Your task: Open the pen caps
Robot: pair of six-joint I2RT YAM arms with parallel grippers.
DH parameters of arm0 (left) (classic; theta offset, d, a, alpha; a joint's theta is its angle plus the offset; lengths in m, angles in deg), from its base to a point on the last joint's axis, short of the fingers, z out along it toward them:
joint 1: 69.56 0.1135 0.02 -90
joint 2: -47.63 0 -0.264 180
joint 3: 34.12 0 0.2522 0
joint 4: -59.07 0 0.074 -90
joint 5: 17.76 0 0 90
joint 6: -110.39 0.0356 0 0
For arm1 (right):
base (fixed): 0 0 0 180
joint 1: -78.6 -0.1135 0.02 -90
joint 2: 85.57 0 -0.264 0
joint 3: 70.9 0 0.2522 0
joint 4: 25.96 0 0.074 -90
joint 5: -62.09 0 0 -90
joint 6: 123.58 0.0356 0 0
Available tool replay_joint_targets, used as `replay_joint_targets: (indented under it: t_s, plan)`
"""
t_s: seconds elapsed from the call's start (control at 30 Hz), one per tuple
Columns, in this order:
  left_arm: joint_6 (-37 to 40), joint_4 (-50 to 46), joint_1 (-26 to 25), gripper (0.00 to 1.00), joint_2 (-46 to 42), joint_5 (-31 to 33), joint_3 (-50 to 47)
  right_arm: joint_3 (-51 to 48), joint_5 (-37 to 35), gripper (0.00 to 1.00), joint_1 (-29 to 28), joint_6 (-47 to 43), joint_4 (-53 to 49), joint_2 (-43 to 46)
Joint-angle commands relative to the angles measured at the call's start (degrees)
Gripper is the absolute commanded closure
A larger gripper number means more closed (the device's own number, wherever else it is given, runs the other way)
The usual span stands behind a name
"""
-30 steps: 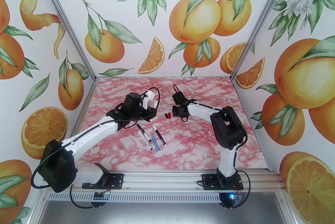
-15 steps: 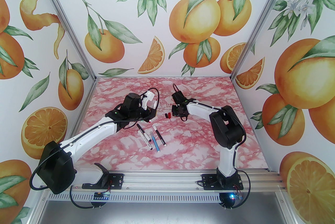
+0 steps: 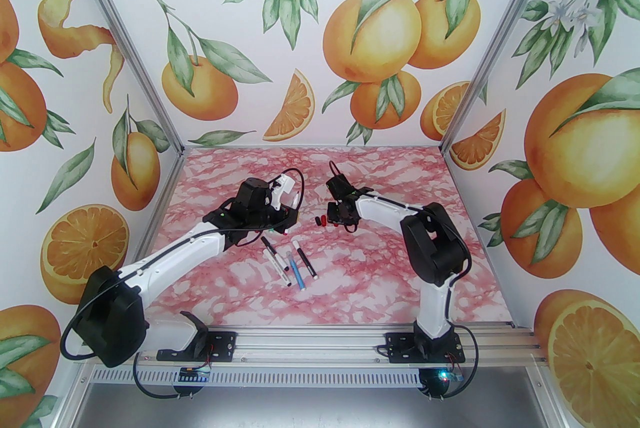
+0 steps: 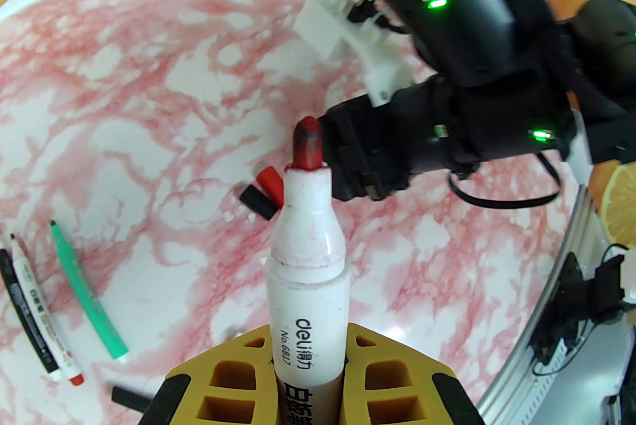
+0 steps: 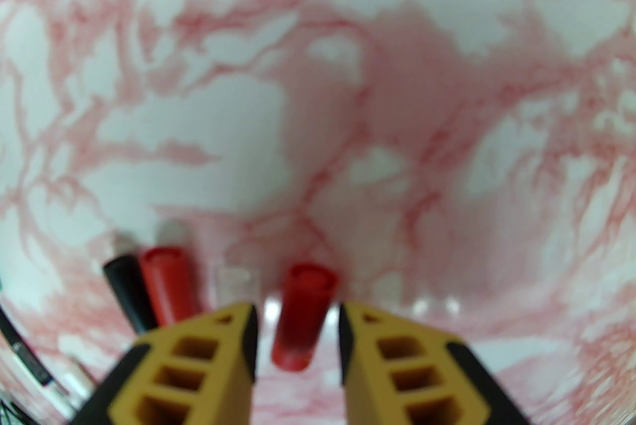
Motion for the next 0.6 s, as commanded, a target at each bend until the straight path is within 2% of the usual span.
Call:
replay_joint_targets:
  t_s: [0.0, 0.2, 0.33, 0.57]
  plan:
    - [-1.88, 0.28, 0.37, 1.0, 2.0, 1.56, 1.72, -1.36, -2.69, 0.63, -1.21, -1.0, 0.55, 6.09]
    - [-2.49, -1.31, 0.32, 1.0, 5.87, 5.68, 5.08, -6.46, -2.24, 0.53, -2.16, -3.33, 4.49, 13.93]
    - [-4.2, -3.53, 0.36, 1.0, 10.34, 10.52, 7.93, -11.85, 2.47, 0.43, -2.21, -4.08, 9.39, 20.54]
    - [-6.06, -8.11, 0.46, 1.0, 17.92, 18.09, 13.33, -18.26, 9.62, 0.17, -2.16, -4.65, 14.24, 29.17]
